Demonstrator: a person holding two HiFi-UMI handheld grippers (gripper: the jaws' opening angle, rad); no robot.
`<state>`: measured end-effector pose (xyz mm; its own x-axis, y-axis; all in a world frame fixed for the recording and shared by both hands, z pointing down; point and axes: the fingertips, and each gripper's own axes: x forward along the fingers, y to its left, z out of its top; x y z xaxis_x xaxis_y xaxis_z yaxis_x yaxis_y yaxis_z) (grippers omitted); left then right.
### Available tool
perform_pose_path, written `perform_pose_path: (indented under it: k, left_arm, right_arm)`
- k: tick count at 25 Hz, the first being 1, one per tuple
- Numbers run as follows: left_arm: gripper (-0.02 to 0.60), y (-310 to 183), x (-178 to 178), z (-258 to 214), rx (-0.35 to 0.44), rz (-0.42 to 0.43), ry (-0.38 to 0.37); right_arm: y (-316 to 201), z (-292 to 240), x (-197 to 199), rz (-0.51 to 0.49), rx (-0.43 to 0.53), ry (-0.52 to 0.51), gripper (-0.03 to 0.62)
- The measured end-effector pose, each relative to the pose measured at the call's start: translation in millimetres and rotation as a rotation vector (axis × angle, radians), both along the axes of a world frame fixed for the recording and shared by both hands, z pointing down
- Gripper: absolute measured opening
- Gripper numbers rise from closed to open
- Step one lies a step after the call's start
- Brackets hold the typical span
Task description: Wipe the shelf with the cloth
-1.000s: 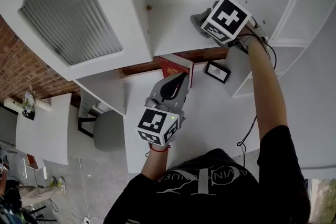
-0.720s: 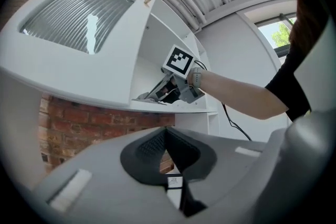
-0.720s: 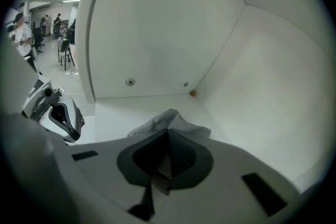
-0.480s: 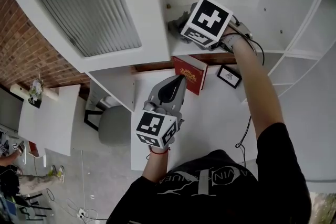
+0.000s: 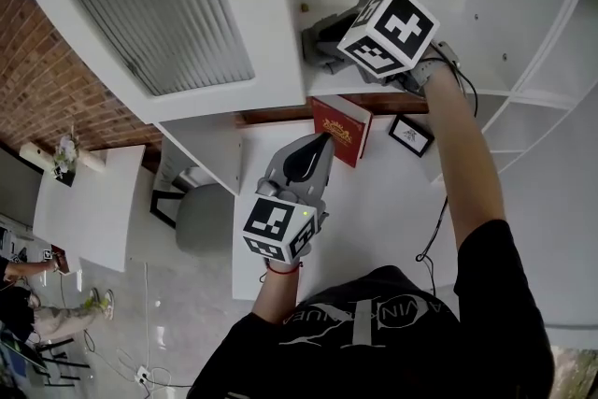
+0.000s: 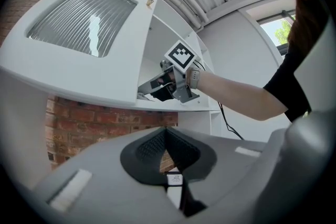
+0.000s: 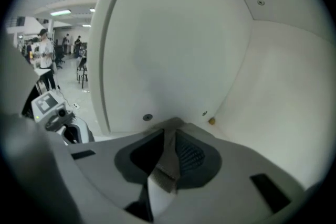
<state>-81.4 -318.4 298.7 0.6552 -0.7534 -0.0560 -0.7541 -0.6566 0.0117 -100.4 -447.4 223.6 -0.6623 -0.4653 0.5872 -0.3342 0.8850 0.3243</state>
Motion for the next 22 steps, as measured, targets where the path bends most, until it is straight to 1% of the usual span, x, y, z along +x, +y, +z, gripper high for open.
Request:
perform_pose_path:
  k: [1,2,4,6,9,11,14,16,17,20,21,22]
  left_arm:
    - [0.009,0.0,0.3,0.2,-0.001,0.000,-0.001]
    - [0.009,-0.2,1.0,0.3,-0.002,0.002,-0.001]
    - [0.009,-0.8,3.4,0.4,-0.003,0.009,-0.003]
    - [0.009,-1.6,6.7,0.3,-0.003,0.019,-0.005]
    - [0.009,-1.2,12.3,-0.6,0.001,0.034,-0.007]
    - [0.009,-0.6,14.4,-1.3,0.004,0.039,-0.008]
    - [0.009,-0.4,12.9,-0.7,0.002,0.038,-0.006]
    - [0.009,0.6,12.1,-0.1,-0.001,0.036,-0.005]
    - [0.009,1.3,12.0,-0.5,0.000,0.036,-0.005]
    - [0.009,4.0,12.6,-3.6,0.007,0.036,-0.004]
    - [0.009,5.1,12.8,-4.8,0.010,0.036,-0.005]
    - [0.009,6.3,12.8,-5.9,0.013,0.036,-0.007]
  right_arm:
    - [5.6,-2.4,1.5,-0.023,-0.032,-0.023,0.046]
    - [11.8,-4.5,2.6,-0.047,-0.060,-0.040,0.106]
    - [23.2,-7.1,2.5,-0.083,-0.091,-0.050,0.130]
    - [30.1,-4.0,-1.9,-0.099,-0.097,-0.034,0.152]
    - [26.7,6.6,-7.8,-0.078,-0.102,-0.006,0.229]
    - [19.8,7.9,-8.5,-0.050,-0.120,-0.025,0.249]
    - [8.7,13.0,-6.1,-0.016,-0.196,-0.053,0.249]
    - [9.1,16.2,-6.9,-0.021,-0.241,-0.047,0.247]
    - [12.5,16.7,-8.5,-0.036,-0.249,-0.034,0.246]
    - [28.6,15.7,-16.6,-0.094,-0.219,0.011,0.099]
    - [33.8,14.5,-19.0,-0.099,-0.203,0.020,0.066]
    - [37.3,13.6,-20.3,-0.095,-0.187,0.025,0.053]
